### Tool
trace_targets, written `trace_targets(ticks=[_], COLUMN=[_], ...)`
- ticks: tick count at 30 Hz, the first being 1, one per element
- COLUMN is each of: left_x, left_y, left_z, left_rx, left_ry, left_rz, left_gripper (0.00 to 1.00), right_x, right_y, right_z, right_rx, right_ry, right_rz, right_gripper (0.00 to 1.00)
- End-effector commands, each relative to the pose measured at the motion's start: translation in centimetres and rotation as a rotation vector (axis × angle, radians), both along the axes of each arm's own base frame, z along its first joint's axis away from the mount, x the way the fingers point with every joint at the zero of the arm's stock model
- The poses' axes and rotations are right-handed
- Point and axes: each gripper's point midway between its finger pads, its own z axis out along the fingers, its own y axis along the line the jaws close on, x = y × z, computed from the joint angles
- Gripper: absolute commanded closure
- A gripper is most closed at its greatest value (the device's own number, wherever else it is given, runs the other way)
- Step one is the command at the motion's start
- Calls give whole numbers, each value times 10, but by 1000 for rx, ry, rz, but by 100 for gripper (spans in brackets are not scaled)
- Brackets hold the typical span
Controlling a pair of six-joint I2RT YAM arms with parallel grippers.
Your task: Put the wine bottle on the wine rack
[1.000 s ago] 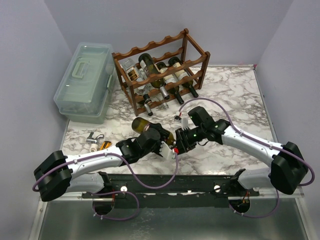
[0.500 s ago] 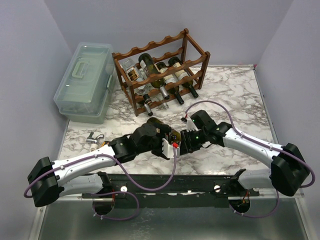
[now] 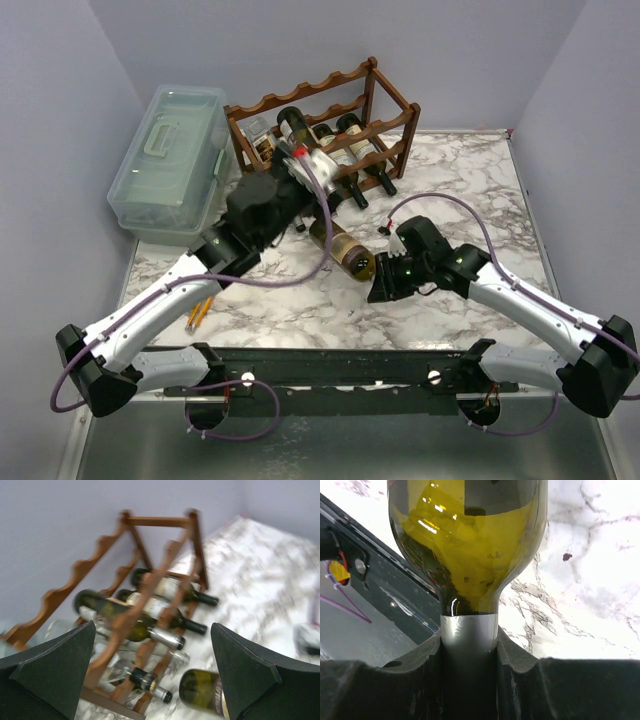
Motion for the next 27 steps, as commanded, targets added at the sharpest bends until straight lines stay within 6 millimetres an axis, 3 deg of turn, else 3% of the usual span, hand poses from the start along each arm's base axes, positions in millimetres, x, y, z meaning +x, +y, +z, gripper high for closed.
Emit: trace_targets(ticks=[1, 6, 9, 12, 17, 23, 27], left_x=[58, 91, 102, 113, 126, 129, 125], left_y=[64, 93, 100, 111, 127, 139, 140], left_z=[26, 10, -11, -35, -61, -76, -86], left_rx=[-320, -388, -313, -262, -241, -255, -243], left_ry=[216, 287, 291, 316, 356, 398, 411], left_rz=[386, 529, 578, 632, 695, 703, 700], left_gripper=[1, 1, 1, 1, 4, 23, 29], right_x=[25, 40, 52, 70, 90, 115, 133], right_y=[14, -5, -20, -41, -55, -50, -41], right_z=[63, 82, 91, 94, 94, 96, 93], right_rx=[119, 69, 28, -35, -102, -80, -57], right_ry=[-191, -284, -345, -418, -468, -497, -483], right_rz=[-20, -124, -219, -346, -461, -491, -463], right_gripper=[100, 99, 100, 99, 99, 99, 99])
